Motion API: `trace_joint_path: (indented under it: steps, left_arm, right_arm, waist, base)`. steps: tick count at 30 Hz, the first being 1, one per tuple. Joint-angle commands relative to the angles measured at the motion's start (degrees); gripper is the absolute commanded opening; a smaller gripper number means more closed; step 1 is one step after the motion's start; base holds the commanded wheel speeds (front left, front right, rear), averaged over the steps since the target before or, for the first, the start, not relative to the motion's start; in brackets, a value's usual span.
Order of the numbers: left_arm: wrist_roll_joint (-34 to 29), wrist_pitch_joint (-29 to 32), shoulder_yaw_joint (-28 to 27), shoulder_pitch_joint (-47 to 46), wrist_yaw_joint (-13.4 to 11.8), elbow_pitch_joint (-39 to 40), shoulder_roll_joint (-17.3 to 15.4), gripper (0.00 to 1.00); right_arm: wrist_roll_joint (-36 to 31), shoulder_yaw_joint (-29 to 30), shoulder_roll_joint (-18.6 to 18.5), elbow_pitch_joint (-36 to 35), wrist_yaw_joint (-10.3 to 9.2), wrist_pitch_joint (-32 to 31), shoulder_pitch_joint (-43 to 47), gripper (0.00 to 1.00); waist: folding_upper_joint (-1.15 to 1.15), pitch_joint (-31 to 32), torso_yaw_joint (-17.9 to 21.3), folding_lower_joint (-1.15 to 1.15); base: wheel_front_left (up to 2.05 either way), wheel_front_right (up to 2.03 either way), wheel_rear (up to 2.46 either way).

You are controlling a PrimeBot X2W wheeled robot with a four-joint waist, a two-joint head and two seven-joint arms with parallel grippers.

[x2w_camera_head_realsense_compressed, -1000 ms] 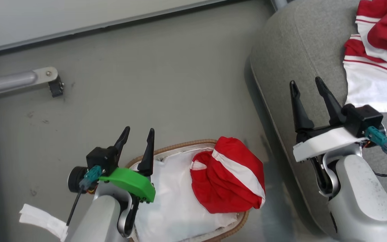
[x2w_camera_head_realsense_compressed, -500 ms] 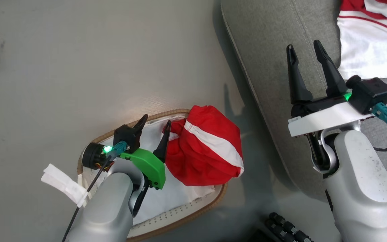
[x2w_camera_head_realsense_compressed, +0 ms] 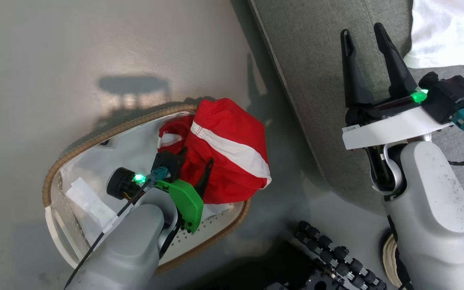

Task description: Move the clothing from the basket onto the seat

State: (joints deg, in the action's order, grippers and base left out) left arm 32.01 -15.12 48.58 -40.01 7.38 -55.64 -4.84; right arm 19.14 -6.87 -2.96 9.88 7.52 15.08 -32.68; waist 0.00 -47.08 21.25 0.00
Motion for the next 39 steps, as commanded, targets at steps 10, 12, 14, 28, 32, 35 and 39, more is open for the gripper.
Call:
trace_joint_path:
  steps: [10, 12, 14, 28, 32, 35, 39]
  left_arm:
    - [7.7, -0.04, 6.11, -5.1, 0.19, -0.28, -1.18, 1.0]
    - [8.88, -0.04, 6.7, -6.08, 0.19, -0.22, -1.28, 1.0]
    - [9.89, -0.04, 7.29, -6.85, 0.19, 0.1, -1.39, 1.0]
    - [21.83, 0.13, 19.97, -11.13, 0.19, 3.27, -1.94, 1.0]
    - [25.66, 0.23, 23.25, -11.68, 0.19, 4.79, -2.82, 0.0]
    - [27.2, 0.18, 24.21, -11.82, 0.19, 5.15, -3.2, 0.0]
    - [28.29, 0.03, 24.65, -11.49, 0.19, 5.61, -3.98, 0.0]
  right_arm:
    - [-1.79, 0.41, -0.01, -1.72, -0.06, 0.13, -0.52, 1.0]
    - [-2.09, 0.54, -0.03, -2.08, -0.06, 0.13, -0.31, 1.0]
    - [-2.31, 0.55, -0.03, -2.5, -0.06, 0.13, -0.22, 1.0]
    - [-2.43, -0.57, -0.03, -3.95, -0.06, 0.13, -1.0, 1.0]
    - [-2.07, -0.75, -0.04, -3.89, -0.06, 0.13, -1.49, 1.0]
    - [-1.89, -0.68, -0.03, -3.81, -0.06, 0.13, -1.77, 1.0]
    - [-1.44, -0.83, -0.03, -3.34, -0.06, 0.13, -2.17, 1.0]
  waist:
    - [0.0, -3.9, -0.05, 0.0]
    - [0.0, -4.19, -0.25, 0.0]
    - [0.0, -4.47, -0.44, 0.0]
    - [0.0, -6.0, -0.68, 0.0]
    - [0.0, -5.67, -0.55, 0.0]
    - [0.0, -5.3, -0.37, 0.0]
    - [0.0, -4.43, 0.08, 0.0]
  base:
    - [0.0, 0.0, 0.0]
    - [0.0, 0.0, 0.0]
    - [0.0, 0.0, 0.0]
    - [0.0, 0.0, 0.0]
    - [0.0, 0.0, 0.0]
    - [0.0, 0.0, 0.0]
    - [0.0, 0.0, 0.0]
